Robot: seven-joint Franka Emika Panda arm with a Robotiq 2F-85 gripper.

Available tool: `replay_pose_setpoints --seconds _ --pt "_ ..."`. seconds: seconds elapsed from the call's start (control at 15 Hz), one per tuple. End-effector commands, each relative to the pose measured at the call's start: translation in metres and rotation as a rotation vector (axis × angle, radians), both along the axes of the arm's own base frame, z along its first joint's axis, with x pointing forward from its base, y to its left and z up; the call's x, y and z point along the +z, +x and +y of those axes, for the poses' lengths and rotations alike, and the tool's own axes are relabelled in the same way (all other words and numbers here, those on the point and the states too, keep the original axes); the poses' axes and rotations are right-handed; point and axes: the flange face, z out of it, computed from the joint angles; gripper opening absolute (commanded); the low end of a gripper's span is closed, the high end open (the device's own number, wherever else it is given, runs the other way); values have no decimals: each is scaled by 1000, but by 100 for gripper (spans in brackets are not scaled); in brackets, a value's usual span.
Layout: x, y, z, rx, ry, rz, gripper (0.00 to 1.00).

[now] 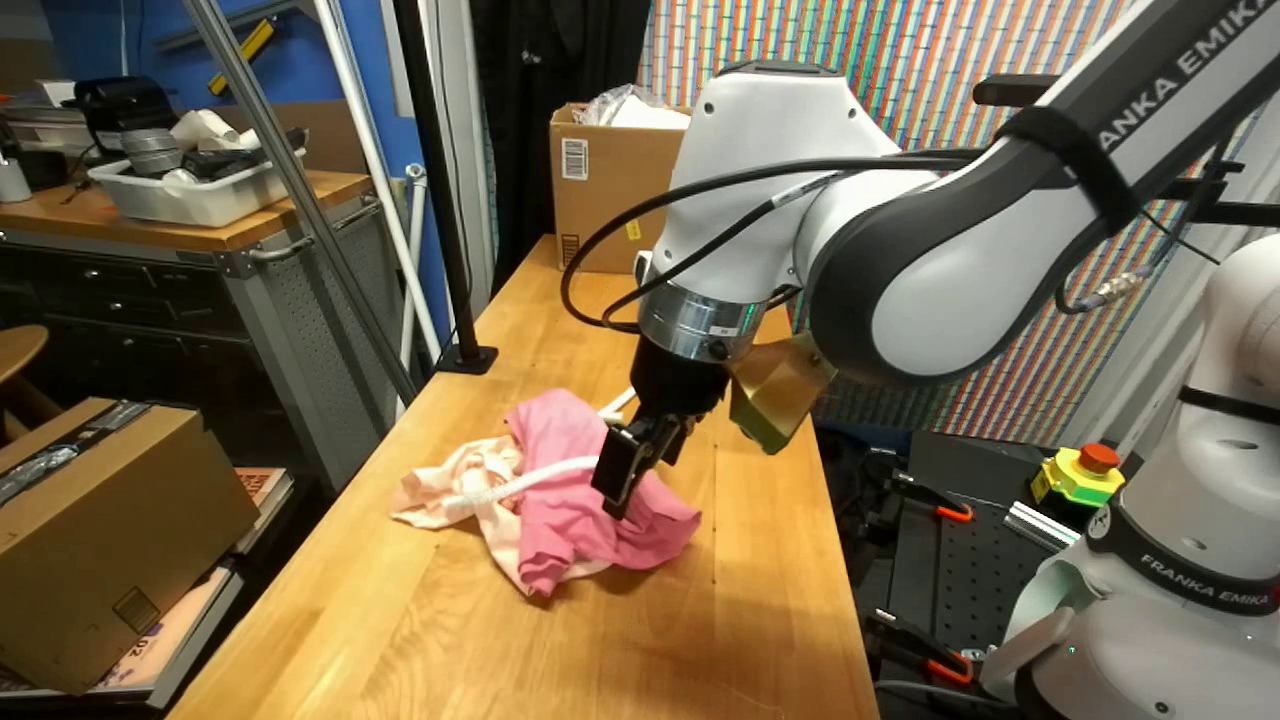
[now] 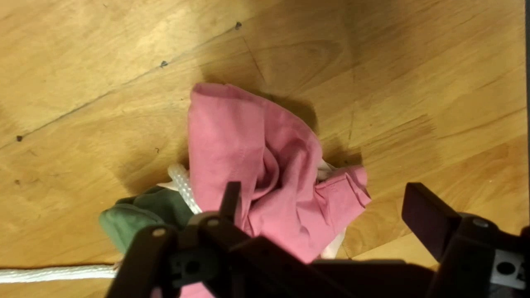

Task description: Move the pink t-shirt to the right, move the radish backwards, move the peach t-shirt to the left

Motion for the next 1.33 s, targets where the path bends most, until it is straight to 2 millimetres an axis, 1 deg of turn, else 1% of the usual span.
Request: replay_pose_setpoints --seconds 0.0,0.4,0.53,0.93,1.27 --pt "-13 24 13 -36 6 -8 100" --pt "-49 39 18 -89 -19 52 100" --pt "-56 42 18 -125 -26 56 100" --pt "-69 49 16 -272 -12 56 100" --pt "-75 50 10 -356 -57 -7 100"
